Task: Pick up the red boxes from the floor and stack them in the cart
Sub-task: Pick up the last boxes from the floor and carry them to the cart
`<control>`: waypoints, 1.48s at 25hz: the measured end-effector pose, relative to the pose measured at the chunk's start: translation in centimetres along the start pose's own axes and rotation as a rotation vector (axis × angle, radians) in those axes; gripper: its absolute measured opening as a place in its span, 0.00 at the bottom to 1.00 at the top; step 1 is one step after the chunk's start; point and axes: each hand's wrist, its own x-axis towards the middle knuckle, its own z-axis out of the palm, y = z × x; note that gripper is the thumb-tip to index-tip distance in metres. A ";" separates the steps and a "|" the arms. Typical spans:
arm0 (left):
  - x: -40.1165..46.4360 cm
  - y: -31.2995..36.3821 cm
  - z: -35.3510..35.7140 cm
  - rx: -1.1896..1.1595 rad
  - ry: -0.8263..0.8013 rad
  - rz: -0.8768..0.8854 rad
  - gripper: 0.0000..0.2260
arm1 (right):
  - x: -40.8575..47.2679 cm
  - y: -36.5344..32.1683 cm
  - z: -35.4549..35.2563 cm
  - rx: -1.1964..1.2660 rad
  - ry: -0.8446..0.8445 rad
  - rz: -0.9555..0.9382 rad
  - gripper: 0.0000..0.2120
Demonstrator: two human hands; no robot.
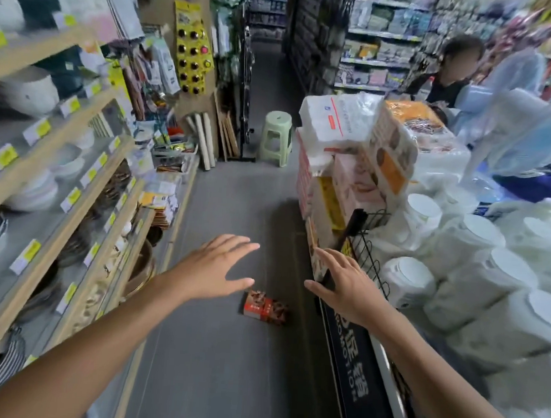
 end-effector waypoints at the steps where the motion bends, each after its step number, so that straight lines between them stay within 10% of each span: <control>1: 1.8 -0.4 -0.1 -0.009 -0.011 -0.001 0.33 | 1.6 0.8 -0.1 0.007 -0.005 -0.001 0.39; 22: 33.1 -24.3 20.1 -0.370 -0.117 -0.120 0.26 | 37.4 12.6 16.5 0.226 -0.328 0.226 0.42; 37: 39.0 -32.6 66.0 -0.534 -0.275 -0.282 0.26 | 45.9 34.0 63.6 0.430 -0.633 0.416 0.43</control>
